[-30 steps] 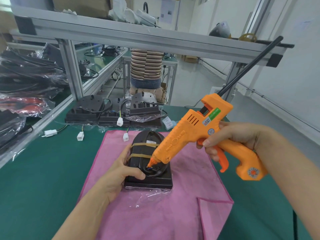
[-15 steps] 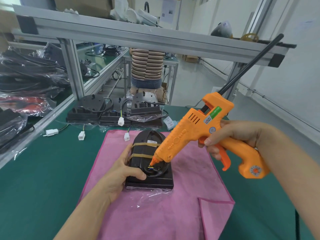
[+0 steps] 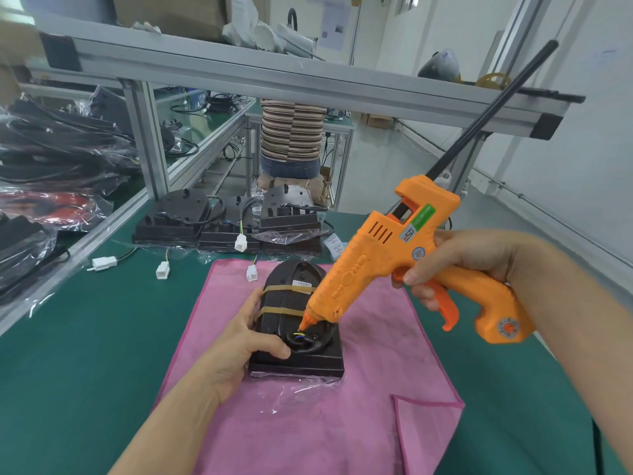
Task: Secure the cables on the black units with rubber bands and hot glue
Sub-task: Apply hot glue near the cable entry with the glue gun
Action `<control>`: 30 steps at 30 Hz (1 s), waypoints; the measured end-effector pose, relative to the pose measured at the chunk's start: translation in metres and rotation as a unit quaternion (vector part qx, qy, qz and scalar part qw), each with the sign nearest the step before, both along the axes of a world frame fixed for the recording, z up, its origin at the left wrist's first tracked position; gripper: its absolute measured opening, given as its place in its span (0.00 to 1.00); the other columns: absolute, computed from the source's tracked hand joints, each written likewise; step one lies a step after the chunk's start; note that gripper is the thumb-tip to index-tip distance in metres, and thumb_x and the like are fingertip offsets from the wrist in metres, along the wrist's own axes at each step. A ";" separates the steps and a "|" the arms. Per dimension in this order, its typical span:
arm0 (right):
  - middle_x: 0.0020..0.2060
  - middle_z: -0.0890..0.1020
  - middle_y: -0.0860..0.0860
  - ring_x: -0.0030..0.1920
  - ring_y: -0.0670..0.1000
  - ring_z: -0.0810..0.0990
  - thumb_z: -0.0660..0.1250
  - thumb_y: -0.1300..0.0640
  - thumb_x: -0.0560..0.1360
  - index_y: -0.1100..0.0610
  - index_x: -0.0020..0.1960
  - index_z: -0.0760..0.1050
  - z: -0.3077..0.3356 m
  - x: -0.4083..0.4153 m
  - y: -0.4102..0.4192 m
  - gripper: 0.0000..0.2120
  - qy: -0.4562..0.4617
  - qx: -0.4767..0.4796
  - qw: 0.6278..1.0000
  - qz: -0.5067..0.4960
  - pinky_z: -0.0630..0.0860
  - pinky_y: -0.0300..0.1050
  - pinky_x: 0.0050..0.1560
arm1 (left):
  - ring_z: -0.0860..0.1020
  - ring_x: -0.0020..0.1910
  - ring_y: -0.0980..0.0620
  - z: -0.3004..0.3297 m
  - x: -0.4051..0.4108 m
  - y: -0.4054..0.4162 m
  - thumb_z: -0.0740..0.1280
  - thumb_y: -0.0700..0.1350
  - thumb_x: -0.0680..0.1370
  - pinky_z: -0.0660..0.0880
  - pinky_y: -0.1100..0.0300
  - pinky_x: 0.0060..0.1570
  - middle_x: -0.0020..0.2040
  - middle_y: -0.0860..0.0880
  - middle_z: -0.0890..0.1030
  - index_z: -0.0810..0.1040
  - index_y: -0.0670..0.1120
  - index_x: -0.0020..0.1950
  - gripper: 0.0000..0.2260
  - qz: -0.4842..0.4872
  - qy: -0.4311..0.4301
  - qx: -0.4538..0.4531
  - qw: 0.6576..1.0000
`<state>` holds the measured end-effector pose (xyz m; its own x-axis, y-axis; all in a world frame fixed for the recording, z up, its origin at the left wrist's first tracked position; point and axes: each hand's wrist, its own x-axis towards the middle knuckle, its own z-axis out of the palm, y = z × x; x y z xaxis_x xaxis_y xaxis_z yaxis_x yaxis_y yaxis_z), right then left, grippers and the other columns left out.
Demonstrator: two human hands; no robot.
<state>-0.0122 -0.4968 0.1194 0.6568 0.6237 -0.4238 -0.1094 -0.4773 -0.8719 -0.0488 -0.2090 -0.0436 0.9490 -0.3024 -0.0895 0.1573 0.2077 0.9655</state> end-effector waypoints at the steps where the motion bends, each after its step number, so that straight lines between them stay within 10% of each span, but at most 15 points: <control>1: 0.31 0.79 0.53 0.31 0.51 0.78 0.71 0.62 0.71 0.57 0.45 0.81 0.001 0.000 0.001 0.04 -0.003 -0.004 1.000 0.003 0.78 0.46 0.38 | 0.83 0.47 0.52 0.000 0.000 0.000 0.70 0.32 0.54 0.78 0.62 0.39 0.54 0.50 0.83 0.76 0.60 0.61 0.39 0.000 0.001 -0.001 1.000; 23: 0.31 0.79 0.56 0.32 0.53 0.79 0.74 0.59 0.69 0.59 0.47 0.80 0.005 0.003 0.012 0.09 -0.016 -0.012 1.000 0.017 0.78 0.48 0.40 | 0.82 0.42 0.63 -0.003 0.002 0.000 0.69 0.31 0.54 0.76 0.69 0.34 0.47 0.58 0.84 0.78 0.64 0.54 0.36 0.002 0.008 -0.008 1.000; 30: 0.31 0.79 0.55 0.32 0.53 0.79 0.73 0.59 0.69 0.58 0.47 0.81 0.000 0.001 0.002 0.07 0.002 -0.016 1.000 0.012 0.79 0.46 0.39 | 0.82 0.47 0.52 0.002 -0.001 -0.001 0.69 0.32 0.54 0.77 0.62 0.40 0.53 0.50 0.84 0.76 0.60 0.60 0.38 0.003 0.002 -0.005 1.000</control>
